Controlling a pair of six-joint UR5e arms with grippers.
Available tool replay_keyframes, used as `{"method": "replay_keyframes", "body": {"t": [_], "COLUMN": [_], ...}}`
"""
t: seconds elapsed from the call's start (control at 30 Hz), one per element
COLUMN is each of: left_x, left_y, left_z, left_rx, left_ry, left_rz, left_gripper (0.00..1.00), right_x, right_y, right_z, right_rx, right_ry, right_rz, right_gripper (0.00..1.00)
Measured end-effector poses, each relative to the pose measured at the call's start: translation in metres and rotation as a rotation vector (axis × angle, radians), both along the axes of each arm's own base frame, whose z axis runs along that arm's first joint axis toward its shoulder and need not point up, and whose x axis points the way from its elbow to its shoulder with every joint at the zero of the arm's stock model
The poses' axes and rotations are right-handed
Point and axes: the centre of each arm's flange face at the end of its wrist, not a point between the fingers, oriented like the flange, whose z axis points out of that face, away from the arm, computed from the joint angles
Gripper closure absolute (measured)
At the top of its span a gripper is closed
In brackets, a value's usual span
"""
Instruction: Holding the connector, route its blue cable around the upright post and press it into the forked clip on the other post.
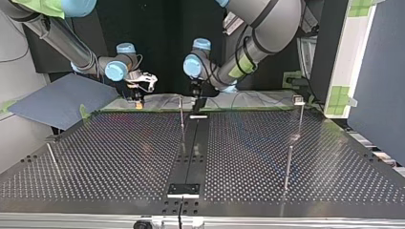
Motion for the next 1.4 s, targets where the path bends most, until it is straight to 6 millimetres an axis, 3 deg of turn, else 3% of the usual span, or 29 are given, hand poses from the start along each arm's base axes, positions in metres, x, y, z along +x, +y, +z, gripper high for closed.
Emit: {"method": "replay_keyframes", "body": {"t": [0.23, 0.73, 1.4], "left_x": [-0.011, -0.054, -0.062], "left_y": [-0.013, -0.032, -0.036], "left_z": [0.021, 0.016, 0.018], "left_rx": [-0.009, 0.002, 0.007], "left_ry": [-0.012, 0.01, 0.007], "left_rz": [-0.023, -0.109, -0.082], "left_gripper": [0.0, 0.0, 0.0], "right_x": [0.001, 0.001, 0.001], "right_y": [0.001, 0.001, 0.002], "right_z": [0.0, -0.001, -0.001], "right_rx": [0.002, 0.006, 0.008], "right_ry": [-0.001, -0.001, 0.0], "right_rz": [0.005, 0.01, 0.011], "right_gripper": [0.62, 0.62, 0.62]}}
